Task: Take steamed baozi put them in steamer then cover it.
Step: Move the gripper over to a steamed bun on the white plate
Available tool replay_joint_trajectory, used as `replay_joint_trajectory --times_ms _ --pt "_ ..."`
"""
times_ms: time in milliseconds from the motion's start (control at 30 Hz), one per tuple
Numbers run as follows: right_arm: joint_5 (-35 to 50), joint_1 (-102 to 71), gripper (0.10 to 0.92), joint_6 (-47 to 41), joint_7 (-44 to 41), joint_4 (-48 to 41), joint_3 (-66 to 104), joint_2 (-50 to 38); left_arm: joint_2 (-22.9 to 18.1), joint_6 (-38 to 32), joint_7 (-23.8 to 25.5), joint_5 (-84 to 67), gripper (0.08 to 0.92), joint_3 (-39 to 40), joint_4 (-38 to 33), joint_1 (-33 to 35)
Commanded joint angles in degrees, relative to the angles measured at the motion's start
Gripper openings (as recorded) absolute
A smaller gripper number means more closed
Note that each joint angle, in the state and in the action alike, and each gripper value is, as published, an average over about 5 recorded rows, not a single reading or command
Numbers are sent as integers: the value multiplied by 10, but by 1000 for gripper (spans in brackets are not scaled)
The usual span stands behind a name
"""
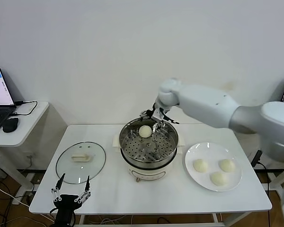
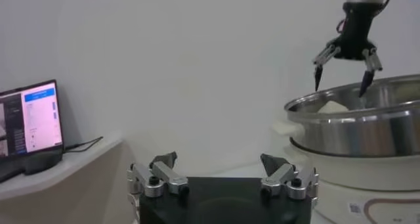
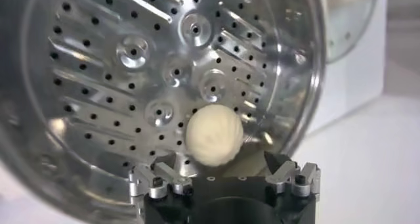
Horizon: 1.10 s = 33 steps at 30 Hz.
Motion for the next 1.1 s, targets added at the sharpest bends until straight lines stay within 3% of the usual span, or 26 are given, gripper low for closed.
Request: replay_joint_trajectory --times_ms 33,267,467,1100 --pt "131 86 823 -239 -64 179 -24 -193 3 0 1 0 823 1 -11 4" --pt "107 69 823 -297 -67 251 -11 -337 4 2 1 -1 823 4 -12 -2" --pt "78 6 823 -296 -64 262 13 -397 6 2 1 -7 823 5 -7 -8" --pt "-24 -318 823 -281 -34 179 221 -351 -8 5 3 -2 823 2 -1 2"
